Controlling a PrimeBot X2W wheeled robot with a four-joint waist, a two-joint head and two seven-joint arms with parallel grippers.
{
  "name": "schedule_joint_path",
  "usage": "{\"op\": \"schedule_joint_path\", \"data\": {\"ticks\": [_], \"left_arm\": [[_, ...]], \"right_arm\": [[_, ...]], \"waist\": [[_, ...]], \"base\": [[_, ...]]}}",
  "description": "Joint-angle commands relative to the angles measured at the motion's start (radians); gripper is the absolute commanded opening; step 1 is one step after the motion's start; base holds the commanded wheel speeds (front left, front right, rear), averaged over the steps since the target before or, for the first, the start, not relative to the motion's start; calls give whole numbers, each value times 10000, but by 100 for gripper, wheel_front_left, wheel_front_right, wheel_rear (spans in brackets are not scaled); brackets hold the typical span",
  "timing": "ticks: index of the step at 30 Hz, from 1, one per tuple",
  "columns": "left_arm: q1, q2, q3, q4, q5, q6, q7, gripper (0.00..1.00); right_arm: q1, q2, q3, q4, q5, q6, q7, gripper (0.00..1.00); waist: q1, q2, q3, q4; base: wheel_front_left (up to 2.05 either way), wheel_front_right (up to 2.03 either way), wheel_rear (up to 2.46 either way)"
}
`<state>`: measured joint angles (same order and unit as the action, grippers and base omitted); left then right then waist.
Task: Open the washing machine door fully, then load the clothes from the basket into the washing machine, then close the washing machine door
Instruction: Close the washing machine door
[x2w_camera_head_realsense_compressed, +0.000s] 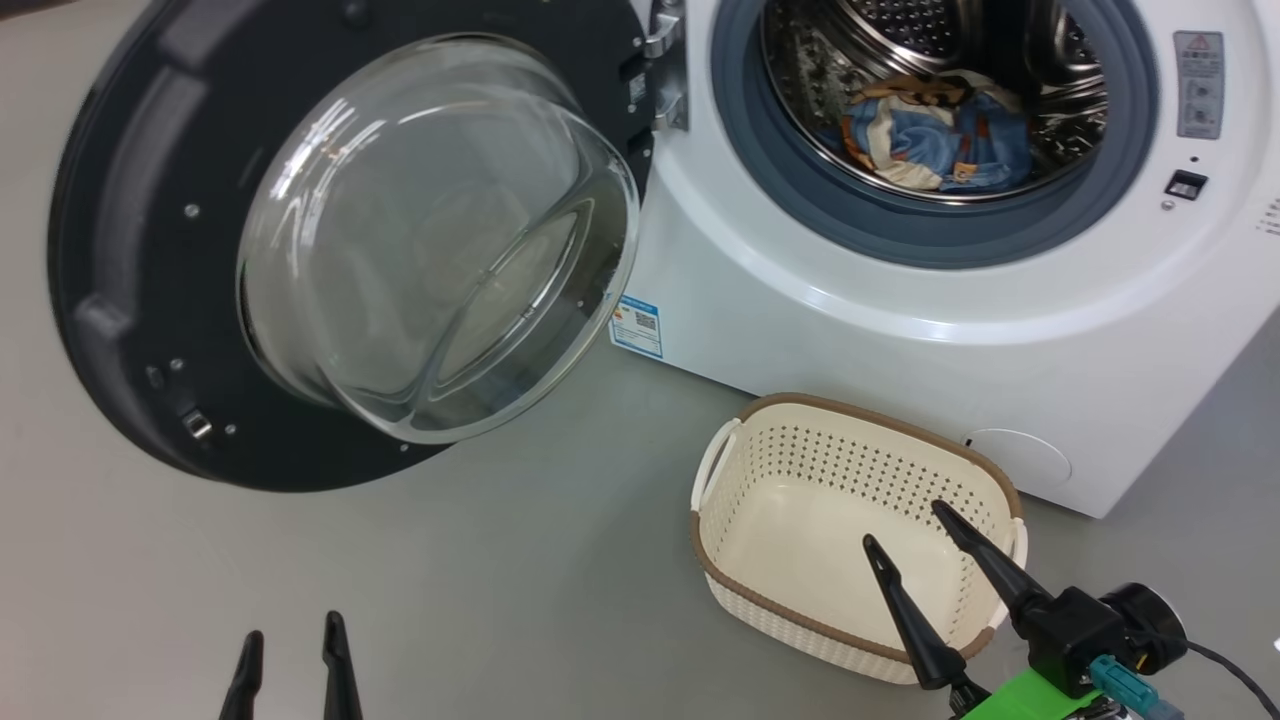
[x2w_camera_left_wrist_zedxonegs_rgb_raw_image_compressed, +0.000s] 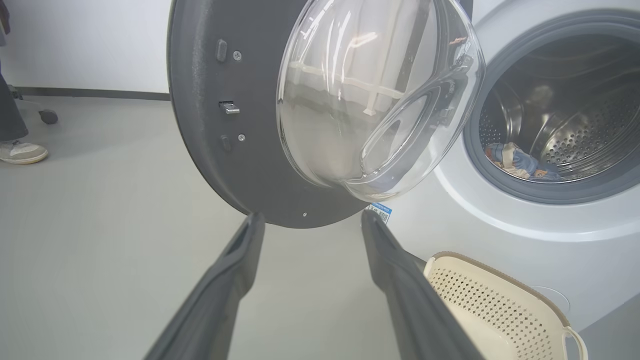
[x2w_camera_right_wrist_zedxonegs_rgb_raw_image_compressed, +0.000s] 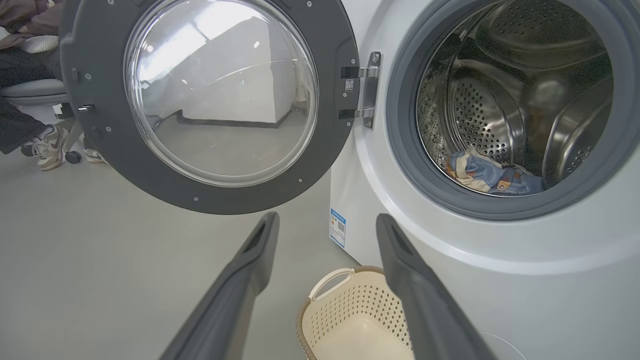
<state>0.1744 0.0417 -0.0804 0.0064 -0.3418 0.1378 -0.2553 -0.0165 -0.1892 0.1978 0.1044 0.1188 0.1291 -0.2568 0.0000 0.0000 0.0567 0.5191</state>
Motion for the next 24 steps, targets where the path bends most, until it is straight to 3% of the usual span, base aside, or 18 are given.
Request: {"op": "schedule_joint_path", "data": {"ticks": [1,11,12,13,14,21,24], "left_arm": [[-208,85,400,-334,-84,83,-65,100],[10,85,619,-606,-283,341,-65,100],[22,85,651,-627,-375,369,-65,71],[32,85,700,-641,-502,397,-65,29],[47,85,761,-635,-722,419,-65,0],[-5,85,2007,-647,-2070,275,-65,0],[-340,85,2950,-388,-3462,-158,-65,0]], "right_arm": [[-408,-135,316,-161,111,16,-49,100],[-746,-267,810,93,280,16,-49,100],[-760,-268,840,106,295,16,-49,100],[-767,-265,868,119,306,16,-49,100],[-767,-258,891,130,315,16,-49,100],[-614,-118,906,158,369,16,-49,100],[-525,-69,873,161,363,16,-49,100]], "waist": [[0,0,-23,170],[0,0,-60,203],[0,0,-65,205],[0,0,-72,205],[0,0,-80,205],[0,0,-59,207],[0,0,-24,208]], "base": [[0,0,0],[0,0,0],[0,0,0],[0,0,0],[0,0,0],[0,0,0],[0,0,0]]}}
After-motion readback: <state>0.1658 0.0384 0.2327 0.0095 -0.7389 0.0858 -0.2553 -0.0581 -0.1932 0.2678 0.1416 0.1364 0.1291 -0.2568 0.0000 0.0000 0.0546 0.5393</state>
